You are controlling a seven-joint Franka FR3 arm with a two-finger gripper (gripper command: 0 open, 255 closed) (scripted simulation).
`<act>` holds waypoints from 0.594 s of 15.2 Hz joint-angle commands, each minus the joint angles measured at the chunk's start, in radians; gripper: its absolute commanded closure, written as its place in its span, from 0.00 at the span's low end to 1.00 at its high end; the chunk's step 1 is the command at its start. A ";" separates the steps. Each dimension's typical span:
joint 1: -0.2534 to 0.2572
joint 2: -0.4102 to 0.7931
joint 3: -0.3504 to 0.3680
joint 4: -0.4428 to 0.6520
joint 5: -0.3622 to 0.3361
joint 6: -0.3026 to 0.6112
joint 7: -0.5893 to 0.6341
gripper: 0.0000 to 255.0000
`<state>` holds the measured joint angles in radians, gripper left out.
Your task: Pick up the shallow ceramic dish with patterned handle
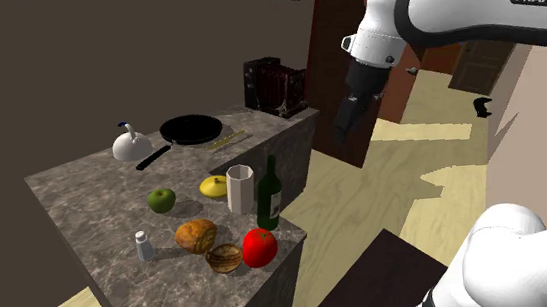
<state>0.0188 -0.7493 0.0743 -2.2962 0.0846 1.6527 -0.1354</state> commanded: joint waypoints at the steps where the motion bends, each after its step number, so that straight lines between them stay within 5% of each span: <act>1: 0.000 0.000 0.000 0.000 0.000 0.000 0.000 0.00; 9: 0.007 0.053 0.181 -0.170 0.022 0.280 0.190 0.00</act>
<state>0.0290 -0.7159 0.2345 -2.4495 0.1080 1.8873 0.0327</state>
